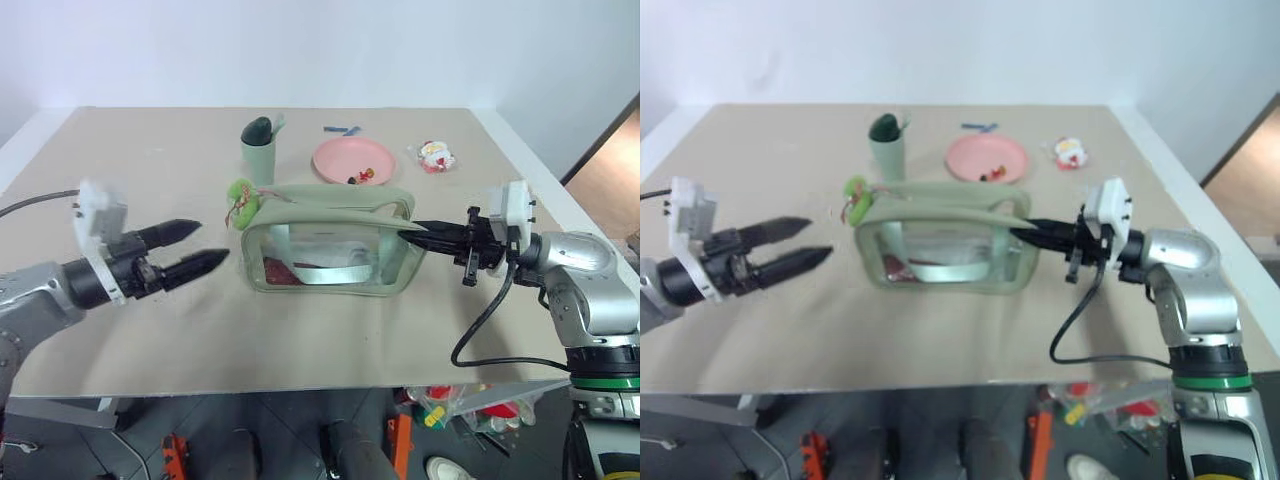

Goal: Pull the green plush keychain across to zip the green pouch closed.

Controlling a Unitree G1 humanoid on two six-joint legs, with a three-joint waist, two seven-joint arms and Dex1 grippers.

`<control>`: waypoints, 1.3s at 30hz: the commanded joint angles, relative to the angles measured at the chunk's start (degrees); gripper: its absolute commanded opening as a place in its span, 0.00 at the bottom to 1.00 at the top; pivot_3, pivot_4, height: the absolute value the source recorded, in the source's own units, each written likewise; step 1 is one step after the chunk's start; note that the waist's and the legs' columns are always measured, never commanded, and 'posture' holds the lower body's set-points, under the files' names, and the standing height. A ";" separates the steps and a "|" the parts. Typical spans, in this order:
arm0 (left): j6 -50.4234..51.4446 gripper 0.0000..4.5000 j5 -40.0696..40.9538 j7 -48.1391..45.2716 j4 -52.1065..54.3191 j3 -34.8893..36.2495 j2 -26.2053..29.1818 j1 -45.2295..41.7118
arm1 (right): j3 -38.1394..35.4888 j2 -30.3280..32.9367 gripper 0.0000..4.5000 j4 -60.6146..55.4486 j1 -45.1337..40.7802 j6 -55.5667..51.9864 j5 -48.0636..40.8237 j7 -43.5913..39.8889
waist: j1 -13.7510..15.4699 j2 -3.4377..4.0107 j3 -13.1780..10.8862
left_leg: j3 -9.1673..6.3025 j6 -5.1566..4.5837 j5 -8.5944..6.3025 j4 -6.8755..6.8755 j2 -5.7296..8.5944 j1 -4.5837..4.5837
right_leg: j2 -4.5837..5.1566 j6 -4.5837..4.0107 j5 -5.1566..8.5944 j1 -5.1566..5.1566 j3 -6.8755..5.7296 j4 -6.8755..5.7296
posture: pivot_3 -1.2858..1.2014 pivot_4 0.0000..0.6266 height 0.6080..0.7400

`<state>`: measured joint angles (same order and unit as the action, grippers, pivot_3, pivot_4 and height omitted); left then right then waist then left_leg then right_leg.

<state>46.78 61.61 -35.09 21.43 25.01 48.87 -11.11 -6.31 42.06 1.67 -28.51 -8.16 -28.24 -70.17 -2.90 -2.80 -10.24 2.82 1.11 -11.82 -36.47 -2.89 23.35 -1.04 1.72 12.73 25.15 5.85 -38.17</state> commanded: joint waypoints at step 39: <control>12.68 0.01 14.94 6.77 -20.13 1.84 -18.68 -30.80 | 0.07 -1.58 0.00 -3.85 0.36 3.06 1.28 1.98 | 0.06 -0.06 -0.01 | -0.32 0.06 0.04 -0.17 0.14 0.08 | 0.05 0.24 -0.15 -0.17 -0.12 -0.02 | 0.52 0.24 1.00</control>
<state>60.00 74.42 -29.10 -1.51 25.80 29.12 -38.89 -5.07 39.86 -1.08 -27.62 -6.04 -26.68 -68.14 -2.83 -2.86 -10.26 2.48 1.22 -11.76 -36.65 -2.75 23.43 -0.99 1.97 12.58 24.99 5.72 -38.19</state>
